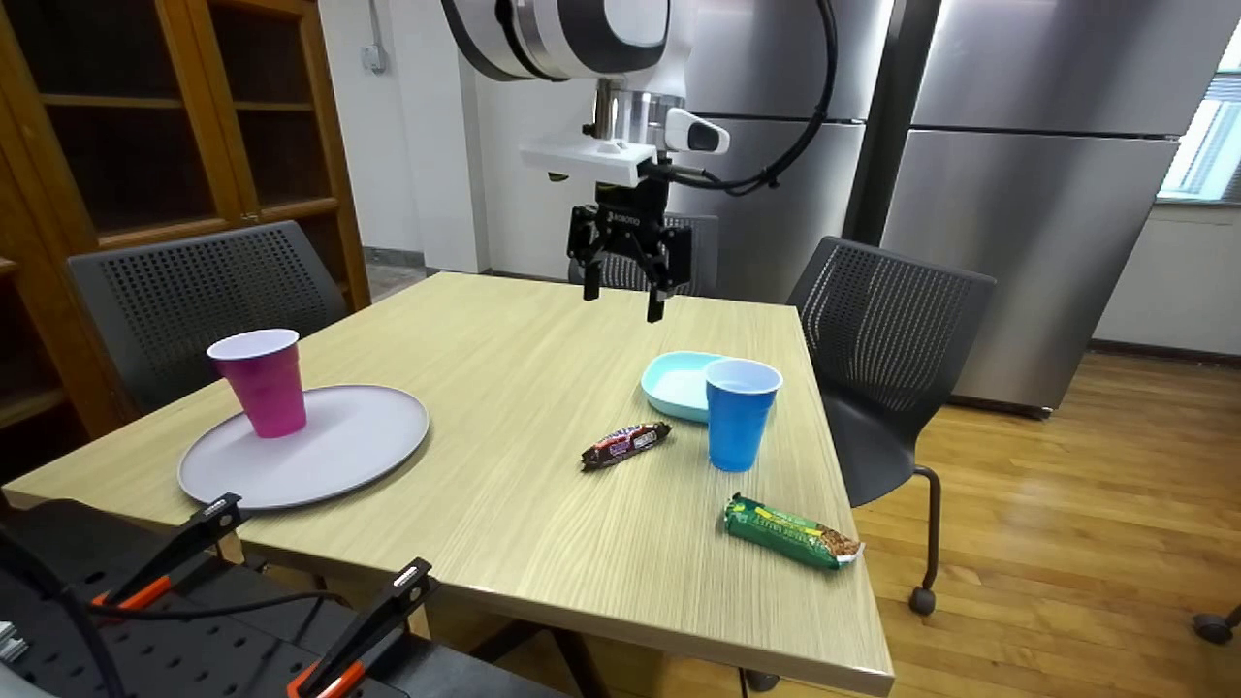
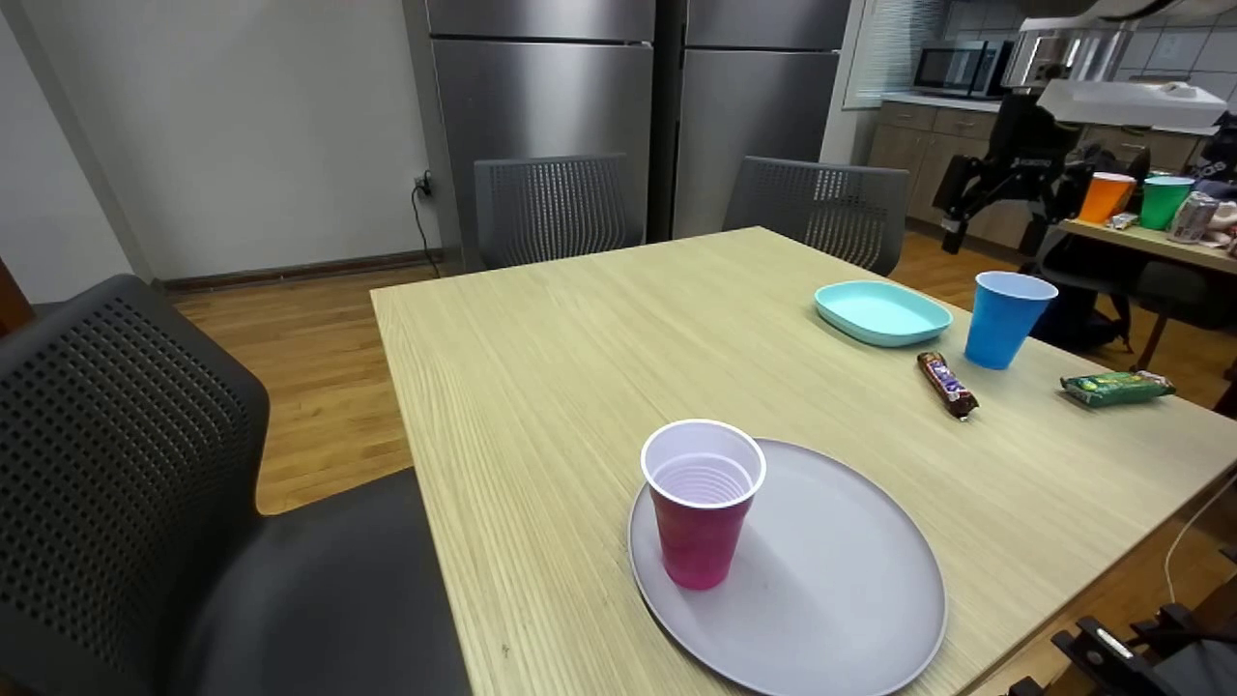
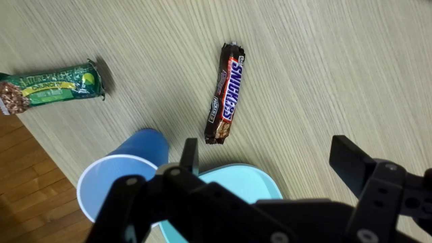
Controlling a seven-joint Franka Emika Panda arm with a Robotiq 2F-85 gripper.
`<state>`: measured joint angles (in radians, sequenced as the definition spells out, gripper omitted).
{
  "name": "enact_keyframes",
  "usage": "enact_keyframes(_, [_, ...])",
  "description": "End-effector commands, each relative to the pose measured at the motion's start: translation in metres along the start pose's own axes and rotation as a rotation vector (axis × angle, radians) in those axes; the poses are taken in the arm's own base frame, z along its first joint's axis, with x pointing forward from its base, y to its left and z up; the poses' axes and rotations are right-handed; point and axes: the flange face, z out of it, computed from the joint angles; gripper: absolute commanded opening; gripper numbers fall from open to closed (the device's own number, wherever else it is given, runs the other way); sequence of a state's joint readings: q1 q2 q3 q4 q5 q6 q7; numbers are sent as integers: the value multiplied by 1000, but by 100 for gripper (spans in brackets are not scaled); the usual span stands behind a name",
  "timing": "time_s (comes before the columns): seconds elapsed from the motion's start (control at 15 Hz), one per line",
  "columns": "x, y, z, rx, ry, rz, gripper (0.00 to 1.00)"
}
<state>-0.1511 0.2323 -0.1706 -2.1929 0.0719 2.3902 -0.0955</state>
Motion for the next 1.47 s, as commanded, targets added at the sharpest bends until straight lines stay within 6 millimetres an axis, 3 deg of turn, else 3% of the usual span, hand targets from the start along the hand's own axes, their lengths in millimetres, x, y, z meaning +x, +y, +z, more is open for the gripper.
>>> enact_keyframes(0.0, [7, -7, 26, -26, 1, 23, 100])
enact_keyframes(0.47, [17, -23, 98, -59, -9, 85, 100])
enact_keyframes(0.8, [22, -25, 135, -87, 6, 142, 100])
enact_keyframes(1.4, [11, -7, 158, -125, -21, 188, 100])
